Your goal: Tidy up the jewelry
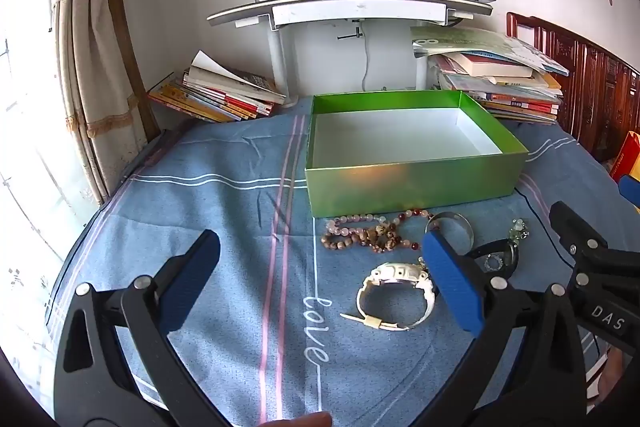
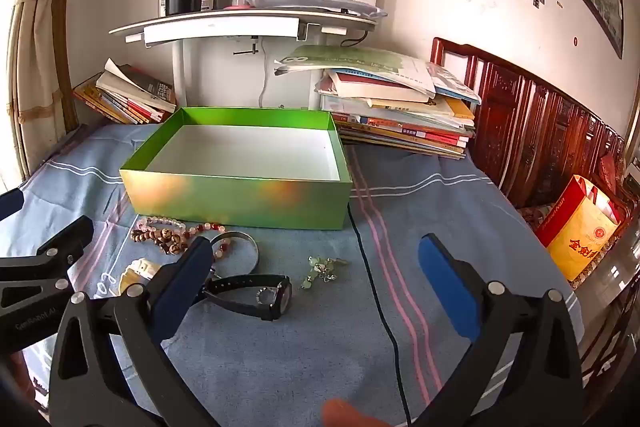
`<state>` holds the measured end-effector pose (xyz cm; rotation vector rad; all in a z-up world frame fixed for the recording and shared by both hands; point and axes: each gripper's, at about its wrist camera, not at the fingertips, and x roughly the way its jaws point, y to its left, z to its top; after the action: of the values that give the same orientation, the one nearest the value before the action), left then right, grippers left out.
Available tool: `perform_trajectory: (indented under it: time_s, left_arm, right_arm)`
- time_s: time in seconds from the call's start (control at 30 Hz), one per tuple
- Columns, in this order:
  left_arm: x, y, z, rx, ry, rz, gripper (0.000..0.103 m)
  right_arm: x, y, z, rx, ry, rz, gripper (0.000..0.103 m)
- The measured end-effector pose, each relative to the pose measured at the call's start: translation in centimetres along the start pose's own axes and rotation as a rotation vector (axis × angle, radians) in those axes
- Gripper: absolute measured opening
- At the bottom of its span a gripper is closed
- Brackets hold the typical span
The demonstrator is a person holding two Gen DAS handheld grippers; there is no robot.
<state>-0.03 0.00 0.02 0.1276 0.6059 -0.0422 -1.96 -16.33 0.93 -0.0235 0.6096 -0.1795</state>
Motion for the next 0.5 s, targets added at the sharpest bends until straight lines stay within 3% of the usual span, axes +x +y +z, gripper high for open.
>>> perform_trajectory:
  time_s: [0.5]
  left_arm:
    - [-0.29, -0.02, 0.01, 0.004, 0.006, 0.007, 0.100]
  right_arm:
    - [-0.43, -0.64, -0.21, 0.004, 0.000, 0.008, 0.101]
